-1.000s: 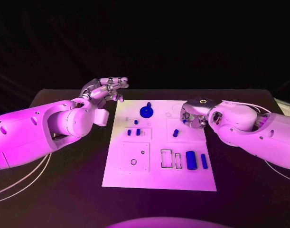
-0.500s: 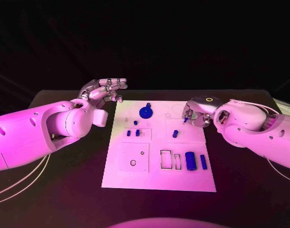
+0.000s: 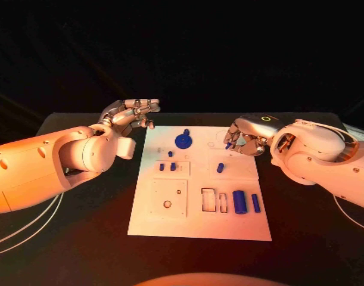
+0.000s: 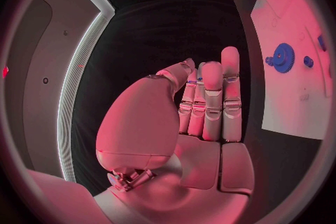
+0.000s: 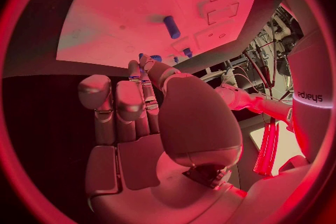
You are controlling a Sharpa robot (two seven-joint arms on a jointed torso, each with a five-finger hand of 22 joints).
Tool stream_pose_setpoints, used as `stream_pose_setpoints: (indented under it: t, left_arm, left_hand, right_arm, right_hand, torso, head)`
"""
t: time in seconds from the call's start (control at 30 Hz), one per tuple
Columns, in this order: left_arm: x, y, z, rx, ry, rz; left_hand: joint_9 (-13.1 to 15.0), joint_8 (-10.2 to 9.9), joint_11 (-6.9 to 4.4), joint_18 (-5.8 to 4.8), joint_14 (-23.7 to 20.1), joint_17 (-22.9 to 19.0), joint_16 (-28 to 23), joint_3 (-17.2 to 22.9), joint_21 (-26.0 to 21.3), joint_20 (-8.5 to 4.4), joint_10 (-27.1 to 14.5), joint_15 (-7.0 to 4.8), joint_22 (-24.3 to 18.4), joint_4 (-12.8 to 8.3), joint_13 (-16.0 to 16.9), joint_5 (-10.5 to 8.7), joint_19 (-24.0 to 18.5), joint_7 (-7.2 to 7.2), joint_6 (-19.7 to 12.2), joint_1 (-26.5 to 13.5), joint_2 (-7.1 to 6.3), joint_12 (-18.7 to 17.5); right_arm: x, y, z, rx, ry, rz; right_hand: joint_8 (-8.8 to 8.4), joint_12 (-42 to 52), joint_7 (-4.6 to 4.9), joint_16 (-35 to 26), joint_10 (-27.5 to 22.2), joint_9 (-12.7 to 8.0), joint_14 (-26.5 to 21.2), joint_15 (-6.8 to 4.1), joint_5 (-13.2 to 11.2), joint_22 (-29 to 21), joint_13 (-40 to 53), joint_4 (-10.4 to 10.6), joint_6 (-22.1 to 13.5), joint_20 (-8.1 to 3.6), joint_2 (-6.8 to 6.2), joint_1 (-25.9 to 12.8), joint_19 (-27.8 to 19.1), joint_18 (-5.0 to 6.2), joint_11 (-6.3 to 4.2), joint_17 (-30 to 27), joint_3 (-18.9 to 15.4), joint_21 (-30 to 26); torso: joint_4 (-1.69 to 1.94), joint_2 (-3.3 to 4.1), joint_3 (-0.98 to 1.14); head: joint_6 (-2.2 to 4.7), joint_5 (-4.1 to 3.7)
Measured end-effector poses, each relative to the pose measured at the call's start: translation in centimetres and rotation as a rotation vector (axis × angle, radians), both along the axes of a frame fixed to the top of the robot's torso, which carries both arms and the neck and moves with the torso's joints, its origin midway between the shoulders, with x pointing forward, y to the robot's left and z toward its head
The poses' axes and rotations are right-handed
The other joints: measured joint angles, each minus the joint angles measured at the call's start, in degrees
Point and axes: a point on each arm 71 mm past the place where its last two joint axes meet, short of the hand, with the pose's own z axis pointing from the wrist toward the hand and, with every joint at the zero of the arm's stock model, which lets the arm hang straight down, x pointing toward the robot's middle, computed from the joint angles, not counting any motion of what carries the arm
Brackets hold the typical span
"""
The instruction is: Assemble the parts on the task board
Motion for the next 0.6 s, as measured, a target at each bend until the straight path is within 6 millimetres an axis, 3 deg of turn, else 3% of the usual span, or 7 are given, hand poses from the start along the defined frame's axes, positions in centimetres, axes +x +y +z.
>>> stream_pose_setpoints:
  t: [0.3, 0.6]
  left_arm:
    - [0.0, -0.2, -0.1, -0.002, 0.003, -0.007]
    - [-0.1, -0.7, -0.1, -0.005, 0.006, -0.019]
  left_hand:
    - [-0.04, 0.00, 0.00, 0.00, -0.20, -0.20, -0.34, 0.00, -0.21, 0.00, 0.00, -0.20, -0.06, 0.00, 0.05, 0.00, 0.00, 0.00, 0.00, 0.00, 0.00, 0.00]
    - [-0.04, 0.00, 0.21, 0.00, -0.40, -0.34, -0.34, 0.00, -0.21, -0.21, -0.20, -0.01, -0.11, 0.00, 0.05, 0.00, -0.20, 0.00, 0.00, 0.00, 0.00, 0.00]
  right_arm:
    - [-2.7, 4.4, -0.2, 0.066, 0.033, 0.121]
    - [-5.0, 8.8, -2.7, 0.090, 0.099, 0.231]
  right_hand:
    - [-0.10, -0.24, -0.08, 0.30, 0.00, -0.12, 0.00, 0.00, -0.11, 0.06, -0.08, 0.00, -0.09, 0.00, 0.16, -0.17, 0.00, 0.00, 0.01, 0.15, 0.00, 0.00]
    - [-0.03, -0.48, -0.01, 0.29, -0.21, -0.11, 0.00, 0.00, -0.12, 0.05, -0.20, 0.17, -0.20, 0.00, 0.26, -0.27, 0.00, 0.00, 0.22, 0.21, 0.16, 0.00]
  torso:
    - [0.03, -0.03, -0.11]
    - [0.03, 0.03, -0.11]
  head:
    - [0.15, 0.63]
    - [-0.26, 1.51]
